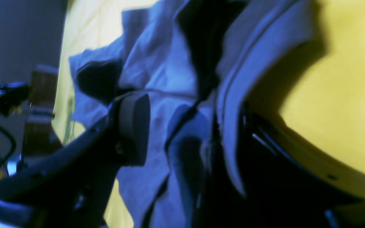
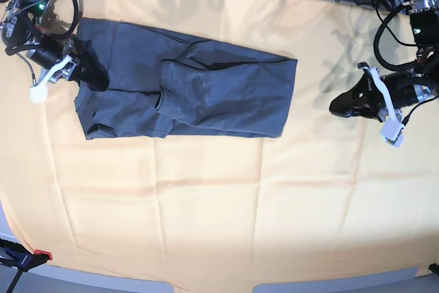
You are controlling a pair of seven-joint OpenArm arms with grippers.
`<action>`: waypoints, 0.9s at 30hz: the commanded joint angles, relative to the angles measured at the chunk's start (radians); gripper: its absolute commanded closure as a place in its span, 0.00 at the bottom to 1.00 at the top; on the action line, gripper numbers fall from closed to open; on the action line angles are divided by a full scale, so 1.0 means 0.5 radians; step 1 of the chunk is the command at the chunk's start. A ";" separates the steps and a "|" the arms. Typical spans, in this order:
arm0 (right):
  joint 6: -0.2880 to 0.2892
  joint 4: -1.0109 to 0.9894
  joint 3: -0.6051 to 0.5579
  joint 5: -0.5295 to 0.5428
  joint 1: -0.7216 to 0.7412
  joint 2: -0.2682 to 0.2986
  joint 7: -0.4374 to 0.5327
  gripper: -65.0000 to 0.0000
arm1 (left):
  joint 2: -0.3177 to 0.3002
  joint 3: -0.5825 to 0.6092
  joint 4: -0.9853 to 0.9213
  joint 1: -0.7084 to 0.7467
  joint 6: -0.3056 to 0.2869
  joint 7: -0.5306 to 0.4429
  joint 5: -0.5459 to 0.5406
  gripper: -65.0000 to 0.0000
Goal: Fold the T-shirt properly
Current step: 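Grasp the shirt end with the right gripper and drag it toward the robot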
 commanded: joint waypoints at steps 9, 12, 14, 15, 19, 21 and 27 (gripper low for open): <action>-0.004 0.021 -0.144 0.060 0.035 -0.027 0.014 0.54 | -0.039 -0.015 0.031 -0.027 0.002 -0.039 -0.053 1.00; -0.004 0.021 -0.143 -0.048 0.094 -0.022 0.012 0.93 | -0.040 -0.015 0.031 -0.027 0.002 -0.039 -0.054 1.00; -0.004 0.025 -0.143 -0.095 0.141 -0.011 0.017 1.00 | -0.040 -0.015 0.031 -0.026 0.002 -0.038 -0.053 1.00; -0.004 0.028 -0.140 -0.096 0.169 -0.002 0.011 1.00 | -0.040 -0.015 0.031 -0.026 0.002 -0.038 -0.053 1.00; -0.004 0.124 -0.070 -0.096 0.246 0.043 -0.060 1.00 | -0.040 -0.015 0.031 -0.027 0.002 -0.038 -0.050 1.00; -0.004 0.225 -0.001 -0.096 0.253 0.078 -0.090 1.00 | -0.040 -0.015 0.031 -0.027 0.002 -0.038 -0.047 1.00; -0.004 0.542 0.214 -0.096 0.242 0.278 -0.090 1.00 | -0.039 -0.015 0.031 -0.027 0.002 -0.040 -0.049 1.00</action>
